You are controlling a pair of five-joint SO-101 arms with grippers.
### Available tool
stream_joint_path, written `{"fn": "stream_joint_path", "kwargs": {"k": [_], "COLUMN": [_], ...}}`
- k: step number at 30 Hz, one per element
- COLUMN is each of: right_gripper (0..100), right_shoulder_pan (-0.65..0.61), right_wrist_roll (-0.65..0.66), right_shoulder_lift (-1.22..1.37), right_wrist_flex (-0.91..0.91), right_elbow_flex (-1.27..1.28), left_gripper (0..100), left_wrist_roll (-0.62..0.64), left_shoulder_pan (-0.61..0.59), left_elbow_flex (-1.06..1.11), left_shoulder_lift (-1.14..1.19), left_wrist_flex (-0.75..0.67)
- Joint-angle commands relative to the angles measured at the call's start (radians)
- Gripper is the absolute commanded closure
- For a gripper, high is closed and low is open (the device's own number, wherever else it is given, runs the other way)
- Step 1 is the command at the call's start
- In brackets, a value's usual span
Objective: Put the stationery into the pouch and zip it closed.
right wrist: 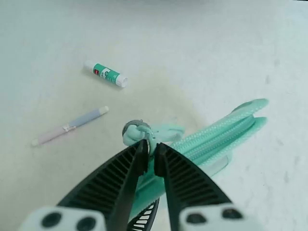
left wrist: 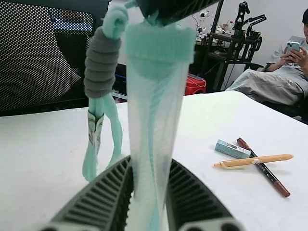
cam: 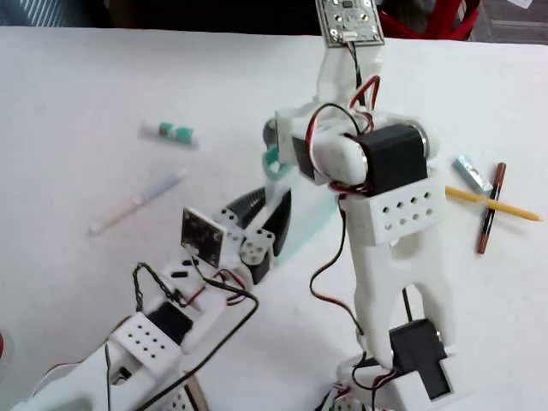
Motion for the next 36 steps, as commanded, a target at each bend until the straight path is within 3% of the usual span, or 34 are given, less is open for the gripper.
{"fn": "stream_joint_path", "kwargs": {"k": [1, 18, 22, 27, 29, 36], "right_gripper": [98.1, 98.1, 97.0, 80.7, 79.2, 79.3], "right_shoulder_pan": [-0.015, 0.266, 0.189, -0.004, -0.015, 0.002], "right_wrist_roll": [0.014, 0.097, 0.091, 0.029, -0.034, -0.035], "right_shoulder_lift": [-0.051, -0.044, -0.05, -0.039, -0.035, 0.131], "right_wrist_flex": [0.001, -0.104, -0.088, -0.054, -0.058, -0.008], "right_elbow_flex": [-0.006, -0.015, -0.023, -0.043, -0.043, -0.051], "left_gripper": [98, 98, 98, 98, 98, 98], "left_wrist_roll": [-0.005, -0.003, -0.003, -0.003, -0.003, -0.008], "left_shoulder_pan": [0.024, 0.024, 0.024, 0.025, 0.025, 0.053], "left_elbow_flex": [0.0, 0.002, 0.002, 0.002, 0.002, 0.02], "left_shoulder_lift": [0.016, 0.016, 0.016, 0.016, 0.016, 0.012], "left_wrist_flex": [-0.006, -0.006, -0.006, -0.006, -0.006, -0.006]}}
